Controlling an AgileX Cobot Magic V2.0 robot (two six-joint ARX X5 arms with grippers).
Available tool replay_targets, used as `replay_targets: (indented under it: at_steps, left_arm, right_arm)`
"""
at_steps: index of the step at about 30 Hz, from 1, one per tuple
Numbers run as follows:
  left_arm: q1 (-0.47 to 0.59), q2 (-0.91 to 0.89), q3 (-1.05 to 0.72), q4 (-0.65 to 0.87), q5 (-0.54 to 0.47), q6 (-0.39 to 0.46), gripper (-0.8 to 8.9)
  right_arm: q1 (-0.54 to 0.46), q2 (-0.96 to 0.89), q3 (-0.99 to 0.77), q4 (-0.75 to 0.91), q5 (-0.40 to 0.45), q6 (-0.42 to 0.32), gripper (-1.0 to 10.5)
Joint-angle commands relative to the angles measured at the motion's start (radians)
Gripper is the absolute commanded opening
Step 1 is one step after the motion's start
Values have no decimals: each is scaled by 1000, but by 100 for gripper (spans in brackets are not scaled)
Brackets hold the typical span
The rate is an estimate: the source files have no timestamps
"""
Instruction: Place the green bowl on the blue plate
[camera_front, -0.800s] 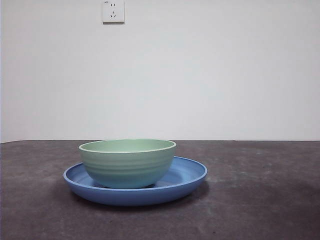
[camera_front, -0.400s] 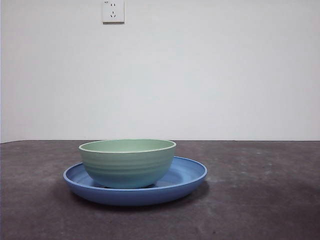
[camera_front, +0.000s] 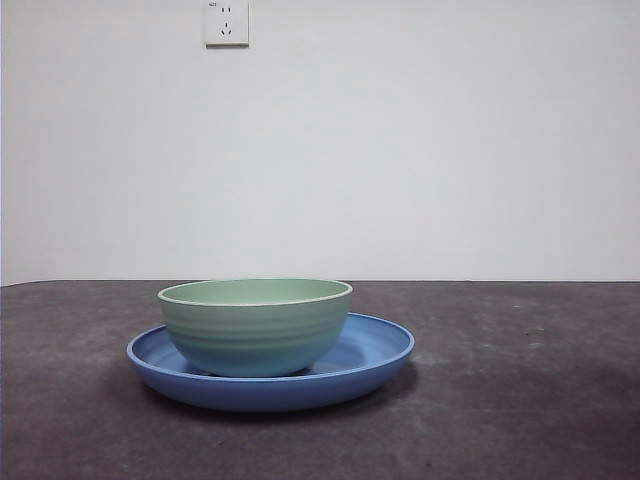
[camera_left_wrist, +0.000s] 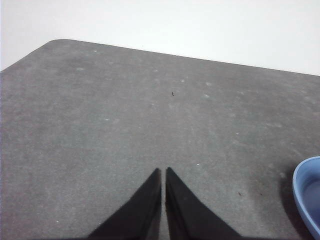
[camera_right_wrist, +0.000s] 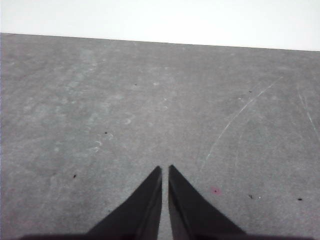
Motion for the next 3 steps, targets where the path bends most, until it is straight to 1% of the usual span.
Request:
replay_targets:
  at_steps: [1, 3]
  left_arm:
    - [1, -1, -20, -7, -2, 16, 20]
    - [1, -1, -20, -7, -2, 16, 20]
  right_arm:
    - [-2, -1, -5, 13, 2, 11, 18]
    - [-2, -1, -5, 13, 2, 11, 18]
